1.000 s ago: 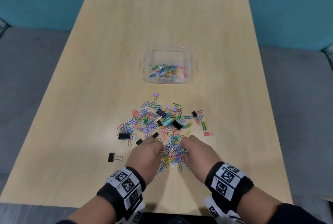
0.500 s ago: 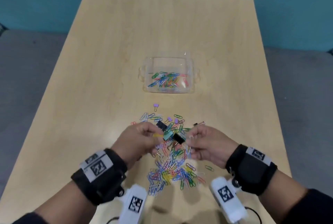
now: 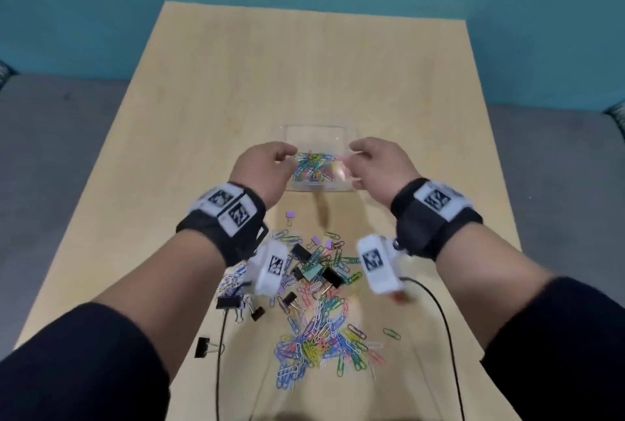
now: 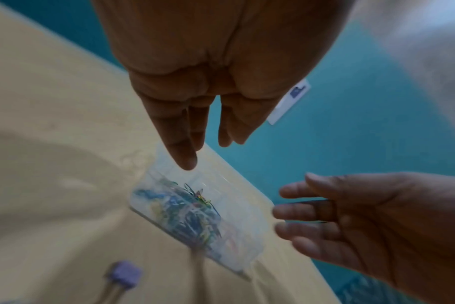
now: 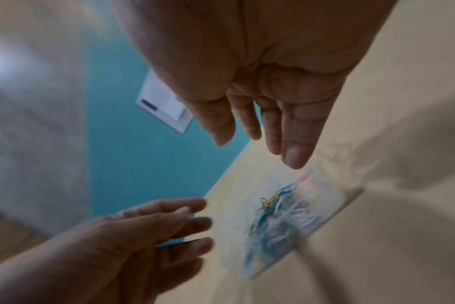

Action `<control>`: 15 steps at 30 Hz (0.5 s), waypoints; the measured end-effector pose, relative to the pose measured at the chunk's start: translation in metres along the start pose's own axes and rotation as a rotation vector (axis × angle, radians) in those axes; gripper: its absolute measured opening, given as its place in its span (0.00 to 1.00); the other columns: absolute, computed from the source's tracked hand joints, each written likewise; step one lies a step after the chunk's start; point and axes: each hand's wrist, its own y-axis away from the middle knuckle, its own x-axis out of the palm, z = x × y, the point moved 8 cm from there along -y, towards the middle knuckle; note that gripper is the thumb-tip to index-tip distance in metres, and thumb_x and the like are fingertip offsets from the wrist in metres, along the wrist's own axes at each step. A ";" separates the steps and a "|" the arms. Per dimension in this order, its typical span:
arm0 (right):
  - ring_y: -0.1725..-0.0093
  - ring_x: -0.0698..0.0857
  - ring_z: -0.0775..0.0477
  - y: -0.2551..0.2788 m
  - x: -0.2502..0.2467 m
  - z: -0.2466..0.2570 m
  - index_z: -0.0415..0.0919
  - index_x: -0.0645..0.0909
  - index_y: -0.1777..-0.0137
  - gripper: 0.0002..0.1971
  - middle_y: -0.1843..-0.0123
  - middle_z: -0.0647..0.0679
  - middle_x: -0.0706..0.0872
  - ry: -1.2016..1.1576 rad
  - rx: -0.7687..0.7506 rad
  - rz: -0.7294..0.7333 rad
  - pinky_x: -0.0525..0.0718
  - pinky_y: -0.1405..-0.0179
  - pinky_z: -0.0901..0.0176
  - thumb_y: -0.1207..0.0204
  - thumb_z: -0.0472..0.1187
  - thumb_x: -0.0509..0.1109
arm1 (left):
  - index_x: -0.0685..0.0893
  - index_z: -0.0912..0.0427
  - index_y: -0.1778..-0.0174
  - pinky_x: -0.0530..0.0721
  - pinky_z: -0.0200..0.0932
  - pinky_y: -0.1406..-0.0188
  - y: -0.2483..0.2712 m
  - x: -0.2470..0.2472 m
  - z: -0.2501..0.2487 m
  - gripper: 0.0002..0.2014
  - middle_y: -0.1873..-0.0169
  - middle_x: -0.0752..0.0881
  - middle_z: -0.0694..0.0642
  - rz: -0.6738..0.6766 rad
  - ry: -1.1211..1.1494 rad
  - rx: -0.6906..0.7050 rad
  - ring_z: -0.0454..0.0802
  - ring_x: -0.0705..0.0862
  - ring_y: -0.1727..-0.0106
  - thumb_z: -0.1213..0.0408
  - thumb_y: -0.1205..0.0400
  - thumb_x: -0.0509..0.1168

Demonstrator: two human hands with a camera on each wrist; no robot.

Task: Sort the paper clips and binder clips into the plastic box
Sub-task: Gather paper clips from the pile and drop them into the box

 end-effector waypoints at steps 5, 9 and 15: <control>0.33 0.80 0.43 0.094 -0.021 -0.067 0.40 0.74 0.27 0.21 0.31 0.42 0.80 0.539 -0.127 0.061 0.75 0.33 0.53 0.19 0.44 0.65 | 0.84 0.53 0.41 0.76 0.38 0.46 0.107 -0.008 0.023 0.14 0.46 0.84 0.52 0.006 -0.316 0.325 0.48 0.83 0.48 0.56 0.20 0.62; 0.23 0.68 0.39 0.163 0.011 -0.132 0.38 0.66 0.22 0.27 0.22 0.40 0.70 0.846 -0.311 0.253 0.64 0.22 0.51 0.20 0.46 0.61 | 0.79 0.49 0.37 0.84 0.47 0.46 0.204 0.032 0.065 0.17 0.37 0.81 0.53 0.183 -0.509 0.493 0.52 0.81 0.39 0.56 0.21 0.57; 0.16 0.51 0.40 0.212 0.057 -0.159 0.39 0.56 0.19 0.33 0.16 0.40 0.56 1.002 -0.383 0.337 0.62 0.21 0.43 0.20 0.54 0.52 | 0.81 0.59 0.38 0.83 0.56 0.41 0.263 0.095 0.103 0.24 0.34 0.80 0.66 0.385 -0.810 0.697 0.63 0.74 0.31 0.54 0.29 0.63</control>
